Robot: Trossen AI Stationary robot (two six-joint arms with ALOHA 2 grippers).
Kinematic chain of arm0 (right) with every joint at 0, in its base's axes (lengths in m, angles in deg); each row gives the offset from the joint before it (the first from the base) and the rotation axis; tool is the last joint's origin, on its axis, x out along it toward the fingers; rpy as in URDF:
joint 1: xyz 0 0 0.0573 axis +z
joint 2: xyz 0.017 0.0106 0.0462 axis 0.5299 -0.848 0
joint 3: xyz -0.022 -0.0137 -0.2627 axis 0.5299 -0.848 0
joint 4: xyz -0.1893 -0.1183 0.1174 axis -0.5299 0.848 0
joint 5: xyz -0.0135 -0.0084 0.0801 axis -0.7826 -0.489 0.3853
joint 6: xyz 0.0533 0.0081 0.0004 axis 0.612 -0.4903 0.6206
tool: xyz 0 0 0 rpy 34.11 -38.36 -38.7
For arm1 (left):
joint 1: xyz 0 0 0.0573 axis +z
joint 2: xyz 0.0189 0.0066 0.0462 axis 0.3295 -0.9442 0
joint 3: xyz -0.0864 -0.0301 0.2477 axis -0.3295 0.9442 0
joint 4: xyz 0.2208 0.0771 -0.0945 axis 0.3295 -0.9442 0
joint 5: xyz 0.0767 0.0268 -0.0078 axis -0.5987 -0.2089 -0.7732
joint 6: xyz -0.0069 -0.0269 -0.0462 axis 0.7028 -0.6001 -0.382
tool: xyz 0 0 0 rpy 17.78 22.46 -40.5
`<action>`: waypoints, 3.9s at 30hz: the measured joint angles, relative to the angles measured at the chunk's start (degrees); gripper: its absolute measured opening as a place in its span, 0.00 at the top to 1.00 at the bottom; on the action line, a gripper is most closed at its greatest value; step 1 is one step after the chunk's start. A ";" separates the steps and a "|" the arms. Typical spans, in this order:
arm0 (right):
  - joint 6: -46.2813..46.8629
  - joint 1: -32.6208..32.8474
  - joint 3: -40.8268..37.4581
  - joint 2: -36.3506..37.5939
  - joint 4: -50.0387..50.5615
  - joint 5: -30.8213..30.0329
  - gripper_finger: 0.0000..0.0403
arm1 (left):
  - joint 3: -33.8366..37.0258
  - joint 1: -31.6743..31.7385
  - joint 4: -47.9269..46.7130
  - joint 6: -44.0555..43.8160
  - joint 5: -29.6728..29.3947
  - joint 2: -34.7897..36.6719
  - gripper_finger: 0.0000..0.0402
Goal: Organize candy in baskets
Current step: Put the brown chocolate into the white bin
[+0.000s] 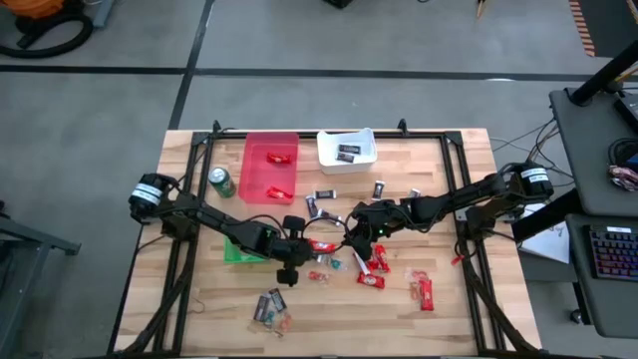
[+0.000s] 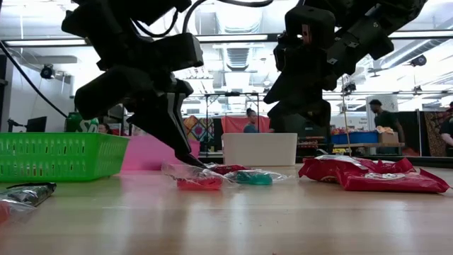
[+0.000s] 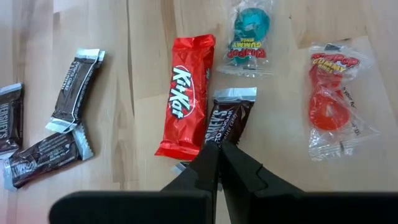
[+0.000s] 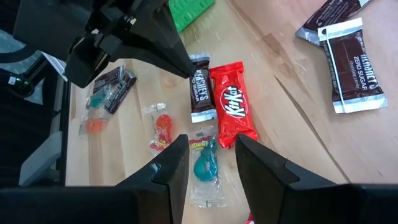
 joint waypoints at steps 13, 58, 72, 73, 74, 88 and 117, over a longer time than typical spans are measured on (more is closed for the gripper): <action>-0.29 0.00 0.00 0.00 -0.05 -0.10 0.69 | -0.09 0.00 0.04 -0.18 -0.98 0.22 1.00; -27.82 0.25 6.44 -19.30 -22.03 -7.00 0.69 | 26.67 -0.11 29.66 0.27 2.01 41.27 1.00; -30.31 0.63 11.26 -21.99 -19.63 -6.96 0.69 | 28.31 0.09 30.70 -0.25 -1.01 41.38 1.00; -30.32 0.63 11.26 -21.98 -19.30 -6.96 0.69 | 28.28 0.09 31.46 -0.23 -1.01 40.98 1.00; -30.32 0.63 11.23 -21.94 -18.95 -6.95 0.69 | 28.13 0.11 31.88 -0.25 -1.00 40.72 1.00; -31.42 0.76 11.15 -21.84 -19.11 -6.98 0.69 | 28.22 0.17 31.89 -0.53 -1.01 40.02 1.00; -33.35 0.76 11.10 -22.95 -18.80 -7.00 0.69 | 28.30 0.17 35.05 -0.74 -1.01 34.45 1.00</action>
